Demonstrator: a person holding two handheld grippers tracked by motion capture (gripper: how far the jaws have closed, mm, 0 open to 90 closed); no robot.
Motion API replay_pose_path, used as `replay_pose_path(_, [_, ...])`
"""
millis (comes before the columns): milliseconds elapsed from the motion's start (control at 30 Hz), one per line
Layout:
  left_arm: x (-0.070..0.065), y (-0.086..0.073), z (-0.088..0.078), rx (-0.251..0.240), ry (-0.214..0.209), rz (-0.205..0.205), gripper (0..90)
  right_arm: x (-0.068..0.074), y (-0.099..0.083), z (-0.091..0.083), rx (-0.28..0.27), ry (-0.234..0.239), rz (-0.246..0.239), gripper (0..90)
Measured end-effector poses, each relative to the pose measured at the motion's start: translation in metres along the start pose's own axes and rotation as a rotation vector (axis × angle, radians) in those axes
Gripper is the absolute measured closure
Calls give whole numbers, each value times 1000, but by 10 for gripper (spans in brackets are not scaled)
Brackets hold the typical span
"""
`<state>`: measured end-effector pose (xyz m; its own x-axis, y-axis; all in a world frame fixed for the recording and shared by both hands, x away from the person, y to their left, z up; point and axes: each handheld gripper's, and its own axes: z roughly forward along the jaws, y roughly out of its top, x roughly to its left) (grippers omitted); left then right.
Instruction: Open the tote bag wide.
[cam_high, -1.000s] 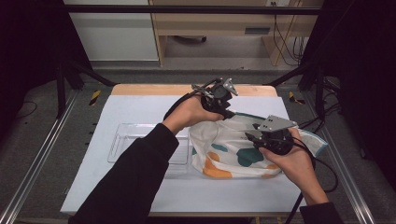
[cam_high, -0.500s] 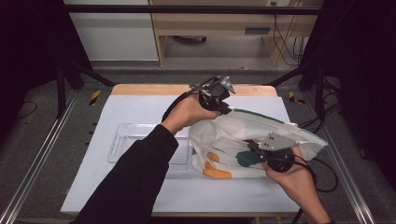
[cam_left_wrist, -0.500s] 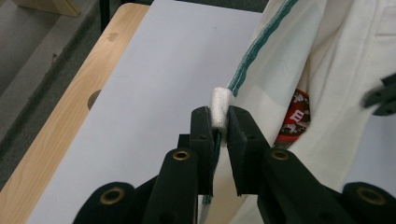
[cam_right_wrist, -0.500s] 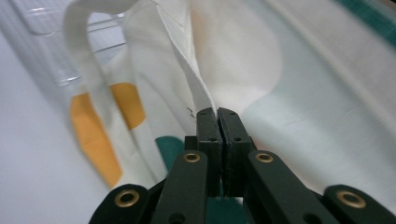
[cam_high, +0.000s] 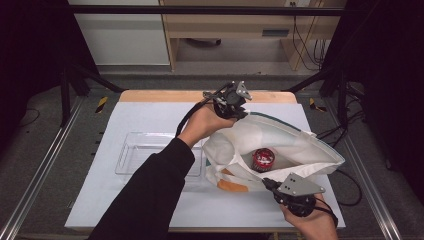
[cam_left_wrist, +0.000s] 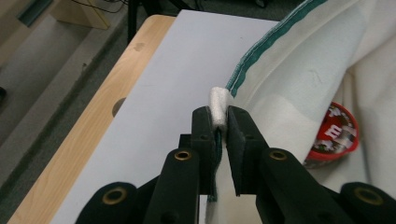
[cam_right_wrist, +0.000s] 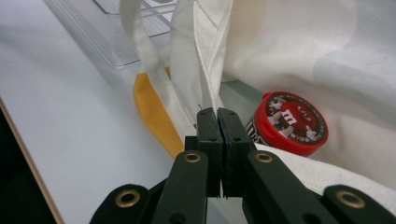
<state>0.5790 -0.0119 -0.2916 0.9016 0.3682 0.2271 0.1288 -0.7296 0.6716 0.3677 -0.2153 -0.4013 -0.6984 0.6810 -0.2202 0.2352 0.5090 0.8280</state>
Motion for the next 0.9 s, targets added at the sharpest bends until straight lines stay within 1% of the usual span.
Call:
replay_pose_path(33, [3,-1,1,-9,17,-17,817,3,-3,-3,-8,7,-2,893])
replay_pose_path(67, [3,-1,1,-9,17,-17,818,3,-3,-3,-8,7,-2,893])
replay_pose_path(100, [7,-2,1,-27,37,-34,818,6,-5,-5,-7,19,3,893])
replay_pose_path(133, [7,-2,1,-27,37,-34,819,6,-5,-5,-7,19,3,893])
replay_pose_path(167, [12,-2,-3,-47,58,-53,820,9,-6,-8,-3,24,-4,893])
replay_pose_path(200, [12,-2,-3,-47,58,-53,820,9,-6,-8,-3,24,-4,893])
replay_pose_path(233, [15,-3,-5,-60,71,-66,820,9,-6,-10,-4,29,-4,893])
replay_pose_path(300, [17,-5,-7,-67,85,-76,820,10,-6,-12,-6,35,-6,894])
replay_pose_path(400, [19,-12,-5,-68,114,-83,820,15,-13,-9,-8,50,3,894])
replay_pose_path(467, [20,-14,-3,-71,116,-89,820,16,-15,-8,-5,55,6,894])
replay_pose_path(533, [20,-18,0,-65,121,-91,821,20,-21,-4,-3,65,15,894])
replay_pose_path(567, [20,-19,2,-62,120,-95,821,23,-26,0,2,75,24,893])
replay_pose_path(600, [21,-21,5,-62,120,-97,821,23,-26,0,2,75,24,893])
replay_pose_path(633, [21,-24,9,-60,120,-98,821,25,-30,3,10,87,27,893])
replay_pose_path(700, [20,-25,12,-58,123,-99,821,27,-31,4,16,91,29,893])
replay_pose_path(833, [20,-30,21,-50,121,-106,821,31,-35,8,29,103,14,893])
replay_pose_path(867, [20,-30,21,-50,121,-106,821,31,-35,8,29,103,14,893])
replay_pose_path(900, [18,-31,24,-41,122,-101,821,33,-35,9,30,107,9,893])
